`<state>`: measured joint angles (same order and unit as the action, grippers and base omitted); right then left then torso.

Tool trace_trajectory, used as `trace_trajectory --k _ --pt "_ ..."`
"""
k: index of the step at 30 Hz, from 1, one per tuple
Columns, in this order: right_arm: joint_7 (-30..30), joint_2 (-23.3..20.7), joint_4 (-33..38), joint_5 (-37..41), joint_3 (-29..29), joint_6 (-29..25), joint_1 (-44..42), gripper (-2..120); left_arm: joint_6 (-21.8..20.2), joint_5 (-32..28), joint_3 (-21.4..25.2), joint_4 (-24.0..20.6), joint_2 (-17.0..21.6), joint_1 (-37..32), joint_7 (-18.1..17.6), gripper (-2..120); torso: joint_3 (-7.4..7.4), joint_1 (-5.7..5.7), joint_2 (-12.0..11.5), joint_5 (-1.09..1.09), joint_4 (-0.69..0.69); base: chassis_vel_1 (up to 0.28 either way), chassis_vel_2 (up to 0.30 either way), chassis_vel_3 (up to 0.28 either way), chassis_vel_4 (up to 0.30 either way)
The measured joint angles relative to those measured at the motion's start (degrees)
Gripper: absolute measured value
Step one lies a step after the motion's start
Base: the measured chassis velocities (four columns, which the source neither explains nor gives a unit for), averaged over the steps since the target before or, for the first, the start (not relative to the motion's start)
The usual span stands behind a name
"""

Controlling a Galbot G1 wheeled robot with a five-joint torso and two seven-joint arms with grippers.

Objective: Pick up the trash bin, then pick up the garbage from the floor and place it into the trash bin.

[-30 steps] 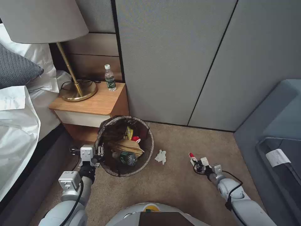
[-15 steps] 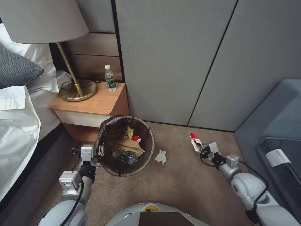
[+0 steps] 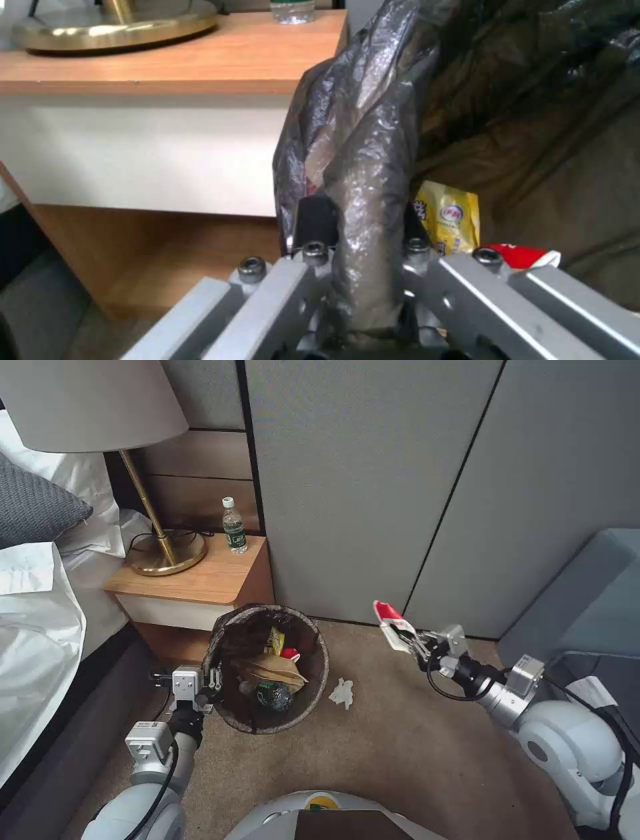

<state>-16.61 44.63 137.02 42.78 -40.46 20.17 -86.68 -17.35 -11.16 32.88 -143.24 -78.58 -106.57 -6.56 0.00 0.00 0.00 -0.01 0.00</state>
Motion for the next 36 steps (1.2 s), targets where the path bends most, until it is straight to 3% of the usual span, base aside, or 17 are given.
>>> trace_trajectory --k 4,8,21,36 --pt "3.0 -1.9 2.4 2.7 5.3 1.8 5.4 0 0.0 -0.1 0.0 0.0 0.1 0.1 0.0 3 0.0 0.0 0.0 0.0 0.02 0.0 0.0 0.0 0.0" --pt "6.1 -3.6 4.9 6.0 14.3 2.6 11.9 0 -0.1 -0.2 0.1 0.0 0.4 0.1 0.0 3 0.0 0.0 0.0 0.01 0.01 0.0 0.0 0.0 0.0" --pt "1.6 -3.0 4.4 8.4 26.3 4.8 22.1 0 -0.2 0.0 -0.4 0.0 0.2 0.3 0.1 3 0.0 0.0 0.0 0.01 0.0 0.0 0.0 0.0 0.0" --pt "2.8 -1.1 1.4 7.0 38.6 5.8 30.9 0 -0.2 0.7 -0.6 0.0 -0.2 0.0 0.4 3 0.0 0.0 0.0 0.01 0.0 0.0 0.0 0.0 0.0"
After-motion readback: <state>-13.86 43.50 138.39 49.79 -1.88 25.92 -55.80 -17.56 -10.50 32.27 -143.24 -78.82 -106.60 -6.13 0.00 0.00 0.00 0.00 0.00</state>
